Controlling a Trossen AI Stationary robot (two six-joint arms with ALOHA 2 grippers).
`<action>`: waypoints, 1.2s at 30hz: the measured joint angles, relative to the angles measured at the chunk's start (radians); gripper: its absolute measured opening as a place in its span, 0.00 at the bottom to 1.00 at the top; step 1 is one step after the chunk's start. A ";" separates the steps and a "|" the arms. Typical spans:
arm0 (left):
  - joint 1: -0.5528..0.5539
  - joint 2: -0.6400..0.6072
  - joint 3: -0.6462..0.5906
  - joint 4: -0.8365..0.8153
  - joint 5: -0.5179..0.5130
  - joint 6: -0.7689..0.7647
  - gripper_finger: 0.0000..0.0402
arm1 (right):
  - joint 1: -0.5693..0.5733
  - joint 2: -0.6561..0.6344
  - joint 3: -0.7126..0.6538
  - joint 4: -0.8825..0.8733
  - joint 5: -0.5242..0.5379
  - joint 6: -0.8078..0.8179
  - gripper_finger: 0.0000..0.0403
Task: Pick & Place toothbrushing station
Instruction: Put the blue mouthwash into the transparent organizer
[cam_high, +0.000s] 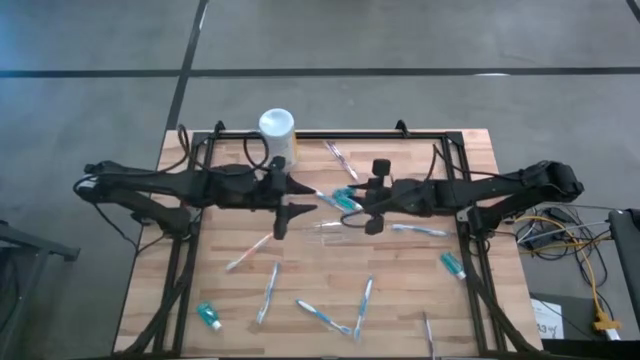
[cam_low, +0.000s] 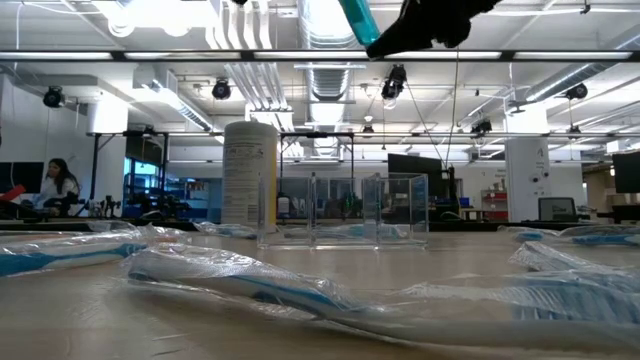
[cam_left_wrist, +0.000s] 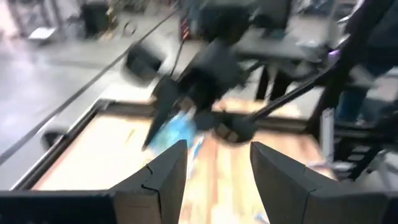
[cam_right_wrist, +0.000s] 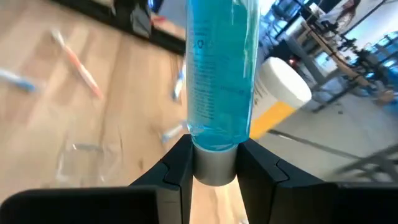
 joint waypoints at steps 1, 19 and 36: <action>-0.004 -0.001 -0.001 -0.032 -0.028 -0.016 0.45 | 0.011 0.006 0.010 -0.018 0.035 -0.013 0.21; -0.066 0.131 0.001 -0.066 -0.286 0.239 0.45 | 0.087 0.202 0.122 -0.090 0.376 -0.160 0.21; -0.087 0.198 0.001 -0.027 -0.500 0.300 0.45 | 0.094 0.293 0.226 -0.183 0.405 -0.054 0.21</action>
